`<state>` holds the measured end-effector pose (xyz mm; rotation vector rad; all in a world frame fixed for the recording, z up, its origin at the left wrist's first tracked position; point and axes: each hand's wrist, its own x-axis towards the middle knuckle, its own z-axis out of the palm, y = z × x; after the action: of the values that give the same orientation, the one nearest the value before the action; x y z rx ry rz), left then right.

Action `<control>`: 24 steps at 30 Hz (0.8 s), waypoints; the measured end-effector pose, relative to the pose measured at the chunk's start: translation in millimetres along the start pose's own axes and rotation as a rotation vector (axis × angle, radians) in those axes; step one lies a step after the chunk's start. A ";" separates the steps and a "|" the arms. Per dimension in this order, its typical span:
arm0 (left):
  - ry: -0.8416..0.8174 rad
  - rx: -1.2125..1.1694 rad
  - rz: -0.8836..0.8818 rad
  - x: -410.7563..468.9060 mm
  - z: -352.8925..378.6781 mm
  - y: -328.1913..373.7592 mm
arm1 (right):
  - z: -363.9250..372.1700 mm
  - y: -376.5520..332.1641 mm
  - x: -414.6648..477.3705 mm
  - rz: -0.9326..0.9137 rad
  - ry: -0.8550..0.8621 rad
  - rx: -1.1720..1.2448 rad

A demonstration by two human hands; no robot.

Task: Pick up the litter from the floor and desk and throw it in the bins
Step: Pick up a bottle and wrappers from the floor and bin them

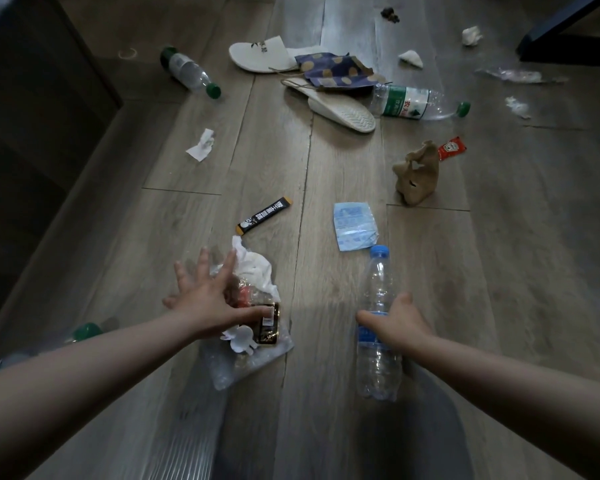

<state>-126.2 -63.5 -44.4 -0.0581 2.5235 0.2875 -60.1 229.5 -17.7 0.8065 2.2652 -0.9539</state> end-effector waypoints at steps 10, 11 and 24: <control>-0.014 0.174 -0.025 8.4 6.3 15.2 | 2.9 1.9 -2.8 -0.041 0.034 -0.019; -0.008 0.171 -0.014 7.4 7.8 14.4 | 3.0 2.3 -2.6 -0.045 0.033 -0.011; 0.213 -0.246 0.150 -14.6 25.8 21.2 | 1.8 -0.2 -4.0 -0.039 0.034 -0.024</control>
<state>-102.0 -37.5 -52.7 0.0050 2.6936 0.6845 -57.1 226.7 -16.0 0.7761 2.3251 -0.9356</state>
